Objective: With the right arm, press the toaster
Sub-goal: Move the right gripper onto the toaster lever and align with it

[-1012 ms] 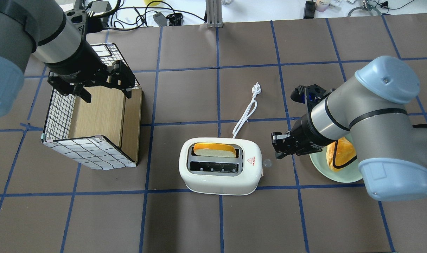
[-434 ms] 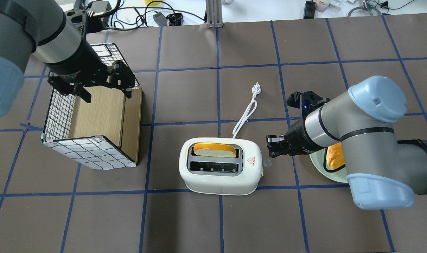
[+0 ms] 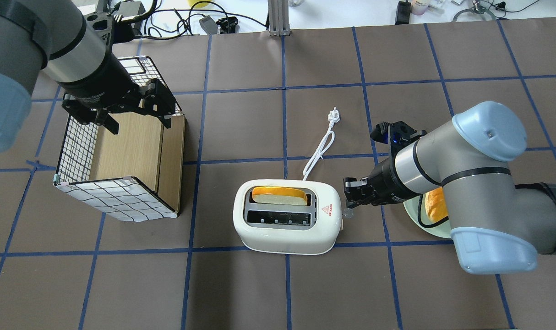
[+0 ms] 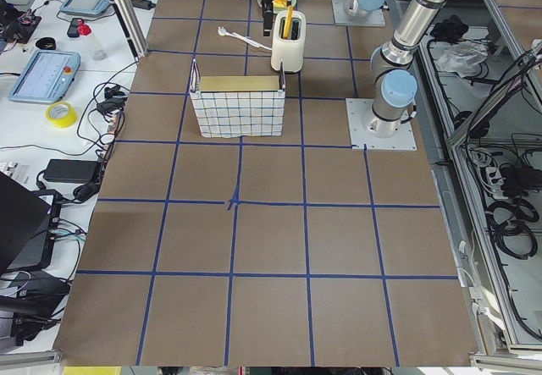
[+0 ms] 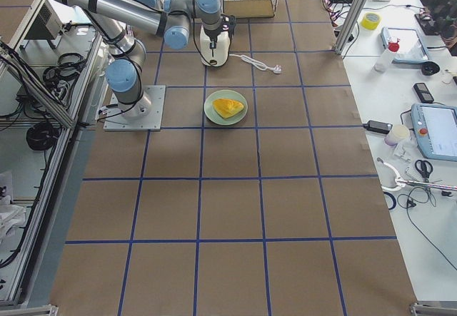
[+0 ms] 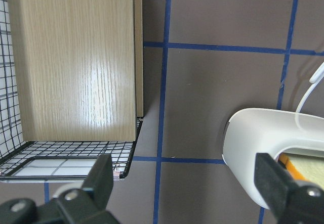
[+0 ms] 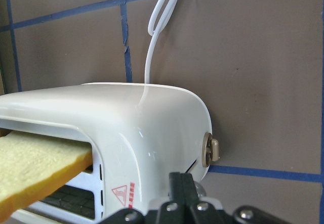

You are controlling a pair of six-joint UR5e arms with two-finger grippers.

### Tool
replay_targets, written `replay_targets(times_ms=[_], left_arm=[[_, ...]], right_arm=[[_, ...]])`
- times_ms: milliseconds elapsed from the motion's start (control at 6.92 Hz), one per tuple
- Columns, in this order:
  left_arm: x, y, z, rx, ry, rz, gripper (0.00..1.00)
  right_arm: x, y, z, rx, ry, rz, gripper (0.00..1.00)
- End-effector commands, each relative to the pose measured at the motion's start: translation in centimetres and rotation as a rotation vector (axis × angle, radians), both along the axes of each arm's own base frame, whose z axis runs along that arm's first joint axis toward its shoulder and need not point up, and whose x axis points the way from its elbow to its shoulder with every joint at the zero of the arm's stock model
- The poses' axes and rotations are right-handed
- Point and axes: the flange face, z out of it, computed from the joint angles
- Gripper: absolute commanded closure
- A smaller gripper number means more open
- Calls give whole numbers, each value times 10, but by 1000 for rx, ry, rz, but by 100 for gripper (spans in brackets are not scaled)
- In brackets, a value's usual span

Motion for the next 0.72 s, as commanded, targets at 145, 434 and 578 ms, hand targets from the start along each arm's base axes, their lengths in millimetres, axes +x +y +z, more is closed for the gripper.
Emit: replay_targets(times_ms=[145, 434, 578], left_arm=[[0, 0, 0, 0, 0, 0, 0], [0, 0, 0, 0, 0, 0, 0], [0, 0, 0, 0, 0, 0, 0]], right_arm=[[-1, 12, -21, 68, 11, 0, 100], [0, 9, -29, 76, 11, 4, 100], [0, 6, -36, 95, 11, 3, 100]])
